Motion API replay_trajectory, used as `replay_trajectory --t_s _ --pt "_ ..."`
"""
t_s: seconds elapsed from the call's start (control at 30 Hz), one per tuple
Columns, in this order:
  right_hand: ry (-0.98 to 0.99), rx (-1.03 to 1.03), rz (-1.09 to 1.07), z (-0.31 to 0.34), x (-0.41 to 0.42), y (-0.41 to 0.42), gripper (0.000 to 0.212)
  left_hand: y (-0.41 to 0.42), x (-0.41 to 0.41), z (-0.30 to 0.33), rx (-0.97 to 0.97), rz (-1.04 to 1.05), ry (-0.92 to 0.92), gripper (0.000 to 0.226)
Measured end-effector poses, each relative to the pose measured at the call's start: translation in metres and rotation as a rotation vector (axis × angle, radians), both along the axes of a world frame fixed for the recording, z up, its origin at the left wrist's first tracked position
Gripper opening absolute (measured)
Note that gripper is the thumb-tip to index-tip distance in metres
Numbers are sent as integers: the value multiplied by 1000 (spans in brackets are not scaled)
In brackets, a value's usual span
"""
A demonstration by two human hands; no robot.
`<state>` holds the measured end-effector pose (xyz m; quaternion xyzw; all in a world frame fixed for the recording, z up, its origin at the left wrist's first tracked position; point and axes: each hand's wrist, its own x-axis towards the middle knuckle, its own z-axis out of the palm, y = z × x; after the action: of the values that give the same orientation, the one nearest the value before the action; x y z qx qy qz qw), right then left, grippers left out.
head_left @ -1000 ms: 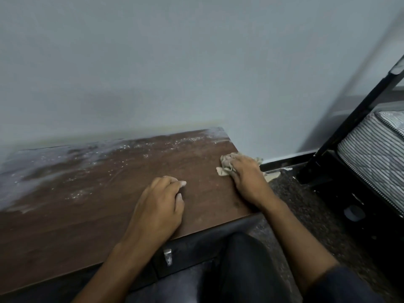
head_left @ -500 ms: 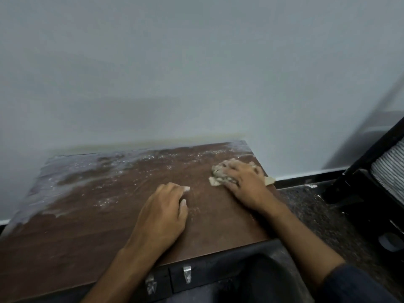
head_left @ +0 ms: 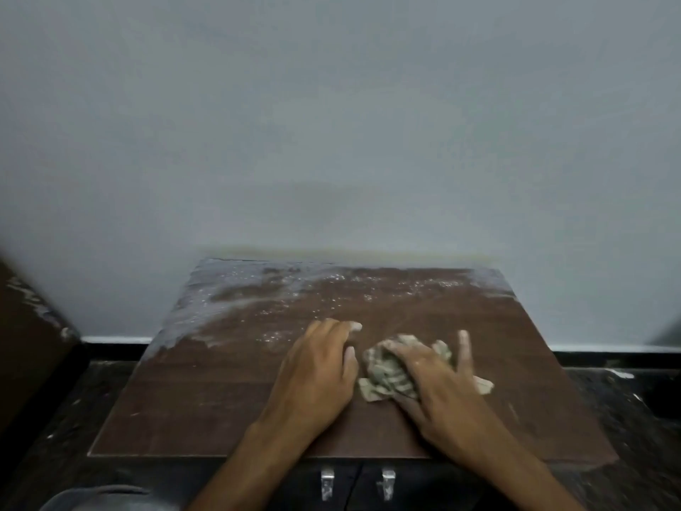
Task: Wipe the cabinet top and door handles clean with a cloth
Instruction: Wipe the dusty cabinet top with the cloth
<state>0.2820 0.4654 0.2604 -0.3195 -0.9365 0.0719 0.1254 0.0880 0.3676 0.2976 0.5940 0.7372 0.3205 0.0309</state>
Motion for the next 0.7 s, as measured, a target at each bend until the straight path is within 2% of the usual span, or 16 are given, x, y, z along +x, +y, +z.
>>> replay_trajectory --t_s 0.07,0.2,0.3,0.37,0.43,0.5,0.6,0.63,0.7 --pt "-70 54 -96 2 -3 24 51 -12 -11 0 3 23 -5 32" --pt "-72 -70 -172 -1 -59 44 51 -24 -26 -1 -1 76 5 34" --pt "62 -147 5 1 -106 -1 52 -30 -32 -1 -5 101 33 31" --pt "71 -192 190 -2 -120 -40 53 -39 -39 -3 -6 123 27 23" --pt "74 -241 288 -3 -121 -40 58 -50 -49 -7 -10 150 13 15" --pt "74 -236 216 -8 -123 -12 55 -60 -61 -15 -11 186 21 17" --pt "105 -206 -16 -4 -143 7 48 -71 -75 -22 -3 259 8 27" --pt "114 -202 -40 -2 -157 -4 44 -72 -79 -24 12 288 3 30" --pt "137 -182 54 0 -180 -40 42 -70 -84 -24 56 357 -21 37"
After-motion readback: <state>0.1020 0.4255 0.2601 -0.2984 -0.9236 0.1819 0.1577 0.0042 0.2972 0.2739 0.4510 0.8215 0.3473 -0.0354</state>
